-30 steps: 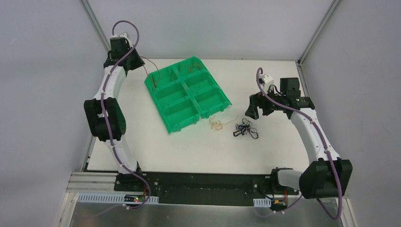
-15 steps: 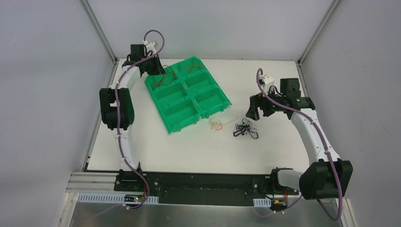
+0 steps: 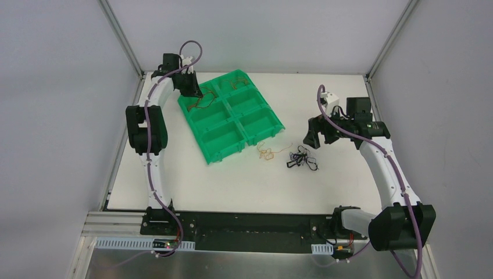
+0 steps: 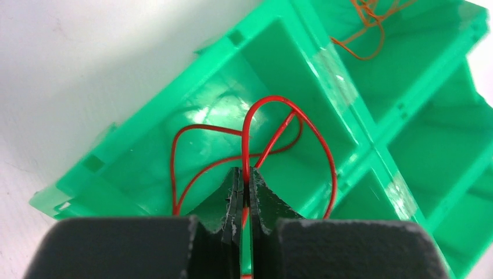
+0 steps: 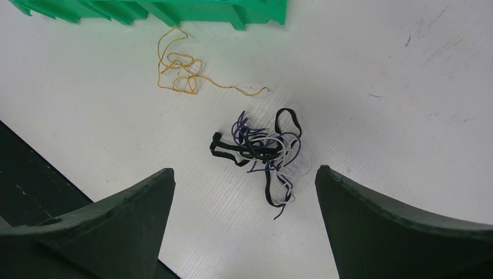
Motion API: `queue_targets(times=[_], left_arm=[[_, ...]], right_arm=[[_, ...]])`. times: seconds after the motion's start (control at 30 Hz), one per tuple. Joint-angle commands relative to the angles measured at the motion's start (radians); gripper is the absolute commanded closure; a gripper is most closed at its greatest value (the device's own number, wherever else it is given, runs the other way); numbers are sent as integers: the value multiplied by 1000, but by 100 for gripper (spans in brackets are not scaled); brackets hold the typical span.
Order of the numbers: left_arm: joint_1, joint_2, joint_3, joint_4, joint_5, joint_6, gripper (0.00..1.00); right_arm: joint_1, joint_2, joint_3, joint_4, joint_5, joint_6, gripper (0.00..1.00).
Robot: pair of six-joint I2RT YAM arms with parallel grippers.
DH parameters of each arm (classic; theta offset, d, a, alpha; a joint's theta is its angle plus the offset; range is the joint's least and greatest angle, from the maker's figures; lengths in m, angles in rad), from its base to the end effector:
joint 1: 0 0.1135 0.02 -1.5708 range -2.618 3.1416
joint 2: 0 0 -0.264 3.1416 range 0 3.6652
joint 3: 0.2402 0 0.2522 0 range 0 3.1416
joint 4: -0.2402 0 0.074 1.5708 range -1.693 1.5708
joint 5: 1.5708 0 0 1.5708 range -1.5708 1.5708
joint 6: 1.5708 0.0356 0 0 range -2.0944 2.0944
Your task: Untangle the cables
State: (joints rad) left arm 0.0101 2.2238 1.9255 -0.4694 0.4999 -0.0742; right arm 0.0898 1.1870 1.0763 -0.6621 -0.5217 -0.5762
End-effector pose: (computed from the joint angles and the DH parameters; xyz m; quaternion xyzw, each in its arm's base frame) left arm 0.5080 -0.0119 0.2355 0.0590 0.8951 -0.2397 0.3712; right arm 0.2437 0.0398 0.3177 -0.3857 0.8086 0.1403 0.4215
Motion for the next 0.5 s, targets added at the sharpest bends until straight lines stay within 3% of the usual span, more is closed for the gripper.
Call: queue_targets(times=[0.0, 0.1, 0.23, 0.47], left_arm=[[10, 63, 100, -85, -94, -62, 100], [15, 97, 149, -104, -116, -89, 100], [24, 86, 158, -105, -93, -108, 78], [32, 2, 152, -104, -7, -150, 59]], right_arm=[[6, -11, 18, -31, 3, 14, 6], [8, -17, 17, -37, 6, 21, 5], [11, -27, 14, -41, 12, 28, 5], [19, -25, 0, -23, 5, 48, 6]])
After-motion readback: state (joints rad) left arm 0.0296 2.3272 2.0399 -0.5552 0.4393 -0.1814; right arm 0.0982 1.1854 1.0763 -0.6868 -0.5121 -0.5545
